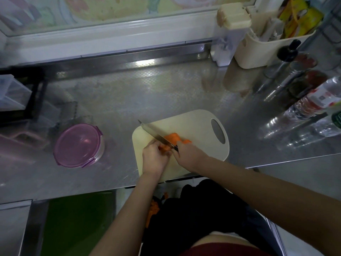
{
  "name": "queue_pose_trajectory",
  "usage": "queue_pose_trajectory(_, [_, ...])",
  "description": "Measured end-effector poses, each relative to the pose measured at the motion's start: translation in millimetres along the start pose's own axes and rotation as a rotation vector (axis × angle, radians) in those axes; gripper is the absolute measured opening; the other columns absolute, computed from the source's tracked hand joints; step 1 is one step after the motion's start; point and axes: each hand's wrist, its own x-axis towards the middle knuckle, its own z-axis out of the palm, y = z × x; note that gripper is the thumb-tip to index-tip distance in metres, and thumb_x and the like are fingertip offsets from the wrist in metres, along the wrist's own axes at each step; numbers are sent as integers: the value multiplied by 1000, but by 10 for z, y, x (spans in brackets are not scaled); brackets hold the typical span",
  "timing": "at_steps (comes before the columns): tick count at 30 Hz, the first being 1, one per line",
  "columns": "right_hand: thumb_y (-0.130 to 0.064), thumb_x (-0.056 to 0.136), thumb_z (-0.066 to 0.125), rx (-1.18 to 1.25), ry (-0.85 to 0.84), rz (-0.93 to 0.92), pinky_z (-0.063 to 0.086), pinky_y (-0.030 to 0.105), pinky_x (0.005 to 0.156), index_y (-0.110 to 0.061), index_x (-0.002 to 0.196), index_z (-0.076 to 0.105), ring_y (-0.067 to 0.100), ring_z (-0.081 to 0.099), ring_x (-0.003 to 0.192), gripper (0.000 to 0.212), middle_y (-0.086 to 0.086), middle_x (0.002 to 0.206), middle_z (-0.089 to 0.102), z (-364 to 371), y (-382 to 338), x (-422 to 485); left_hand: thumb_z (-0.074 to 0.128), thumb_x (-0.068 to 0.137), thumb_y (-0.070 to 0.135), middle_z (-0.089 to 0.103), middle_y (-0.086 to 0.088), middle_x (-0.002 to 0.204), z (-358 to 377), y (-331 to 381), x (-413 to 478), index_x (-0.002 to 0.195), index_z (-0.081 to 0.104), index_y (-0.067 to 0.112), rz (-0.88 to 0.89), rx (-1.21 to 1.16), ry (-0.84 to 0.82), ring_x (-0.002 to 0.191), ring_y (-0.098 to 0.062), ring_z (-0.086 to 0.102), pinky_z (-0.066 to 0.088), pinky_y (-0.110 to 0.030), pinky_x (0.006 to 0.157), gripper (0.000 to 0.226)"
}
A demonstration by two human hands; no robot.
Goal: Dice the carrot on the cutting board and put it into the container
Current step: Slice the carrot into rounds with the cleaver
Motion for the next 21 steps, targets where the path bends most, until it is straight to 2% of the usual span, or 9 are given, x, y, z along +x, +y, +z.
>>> queue_pose_trajectory(9, [-28,98,39,47,15,-13,43,41,82,-2,121,45,41,56,103,35,26,110,60,23,1,117,70,69,4,65,-9,81,18,-21,6,72,68,6,17,13,15,67,-11,47,30,-10,65,4])
queue_pose_trajectory(13, [-27,99,40,123,-3,-29,44,40,86,-2,122,45,39,58,102,34,23,110,61,-35,24,169,76,69,11,59,1,78,7,-34,6,71,65,11,-11,16,-23,68,-10,47,29,-11,64,11])
queue_pose_trajectory(21, [-27,100,38,232,24,-34,33,28,73,-3,106,54,29,57,96,29,17,103,62,-192,41,18,78,70,15,56,13,73,24,-59,-41,71,62,16,-59,-47,-36,71,-7,52,31,-8,66,16])
